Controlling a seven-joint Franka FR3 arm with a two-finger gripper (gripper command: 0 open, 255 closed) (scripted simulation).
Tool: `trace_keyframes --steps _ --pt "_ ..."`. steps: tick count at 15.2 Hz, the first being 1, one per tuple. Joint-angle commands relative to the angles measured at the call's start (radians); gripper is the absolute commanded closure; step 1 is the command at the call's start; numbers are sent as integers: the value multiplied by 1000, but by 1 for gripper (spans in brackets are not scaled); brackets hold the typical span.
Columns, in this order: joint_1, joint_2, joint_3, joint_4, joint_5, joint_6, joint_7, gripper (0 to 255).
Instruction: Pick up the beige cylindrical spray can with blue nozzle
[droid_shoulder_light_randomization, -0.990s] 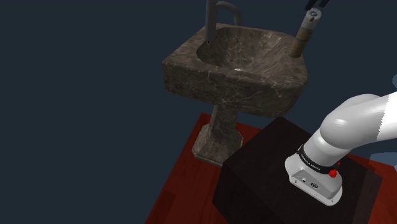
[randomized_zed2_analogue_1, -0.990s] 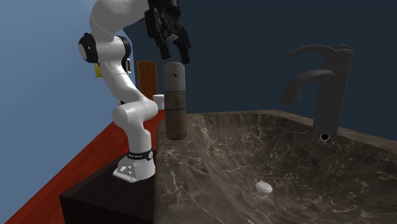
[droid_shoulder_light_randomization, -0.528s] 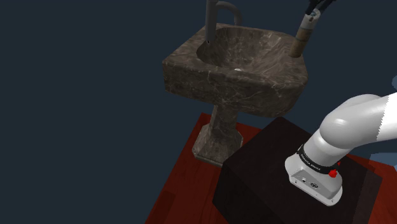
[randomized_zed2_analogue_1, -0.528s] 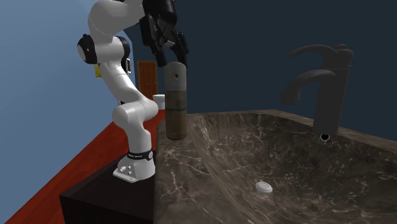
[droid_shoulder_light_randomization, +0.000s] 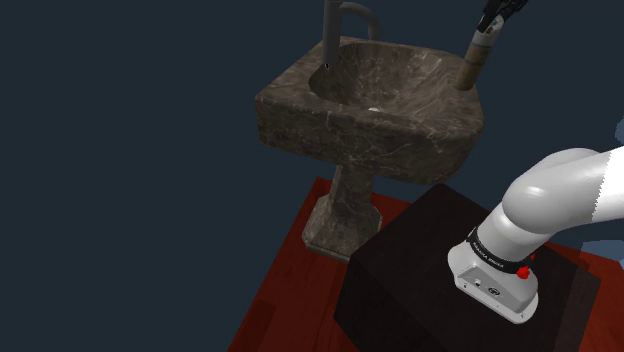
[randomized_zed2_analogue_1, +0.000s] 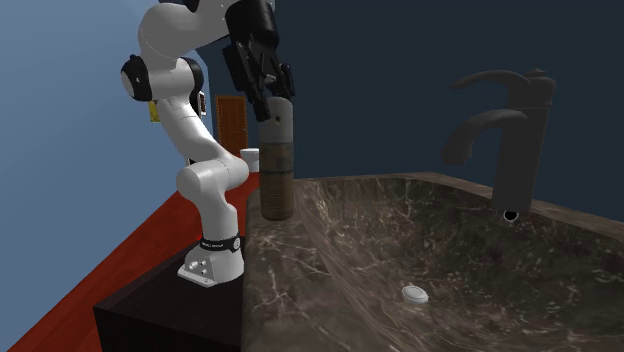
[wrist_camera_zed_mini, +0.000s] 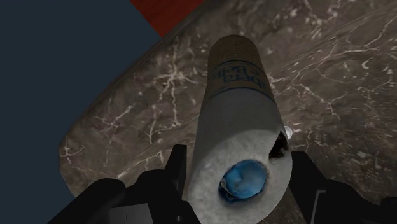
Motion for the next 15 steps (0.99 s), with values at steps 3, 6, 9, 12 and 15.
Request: trace_keyframes --steps 3,6,9,12,15 --pt "-1 0 -1 -1 -1 0 0 255" --pt "1 4 1 15 1 -12 -1 255" --pt "6 20 4 67 8 -49 -3 255" --pt "11 37 6 121 15 -86 -5 255" --pt "17 56 7 177 22 -124 -8 255"
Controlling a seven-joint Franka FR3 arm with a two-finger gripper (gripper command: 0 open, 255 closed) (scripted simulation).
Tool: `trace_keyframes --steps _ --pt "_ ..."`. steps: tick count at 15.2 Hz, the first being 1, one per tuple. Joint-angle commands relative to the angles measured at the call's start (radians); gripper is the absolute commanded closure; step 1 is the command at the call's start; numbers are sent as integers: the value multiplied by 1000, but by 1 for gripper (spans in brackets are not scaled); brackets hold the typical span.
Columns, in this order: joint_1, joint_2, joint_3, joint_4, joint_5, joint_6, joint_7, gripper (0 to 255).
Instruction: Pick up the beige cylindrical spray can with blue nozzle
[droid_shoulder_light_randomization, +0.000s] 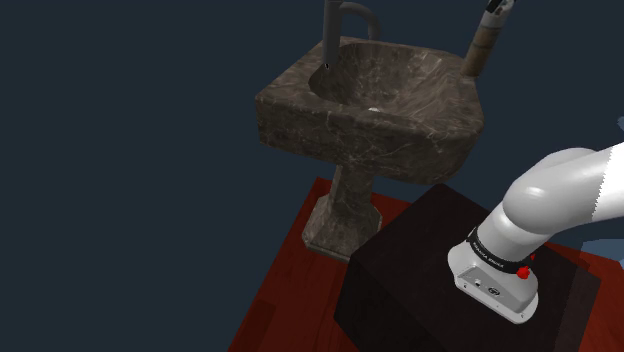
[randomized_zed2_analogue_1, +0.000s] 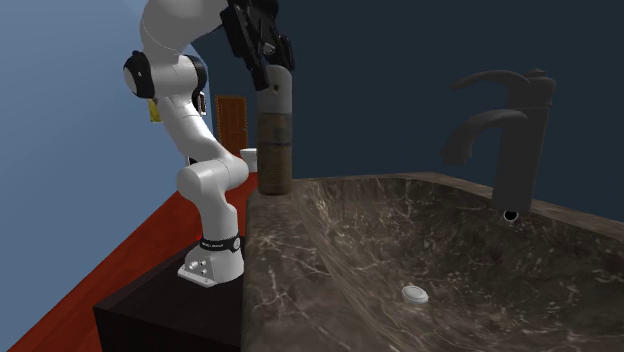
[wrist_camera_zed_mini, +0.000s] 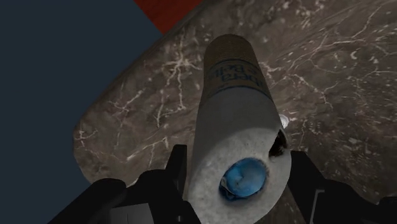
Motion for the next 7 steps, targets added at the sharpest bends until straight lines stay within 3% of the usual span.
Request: trace_keyframes --steps 1,7 --pt "4 13 1 43 5 -29 -2 255" --pt "12 44 0 125 15 -82 -7 255"
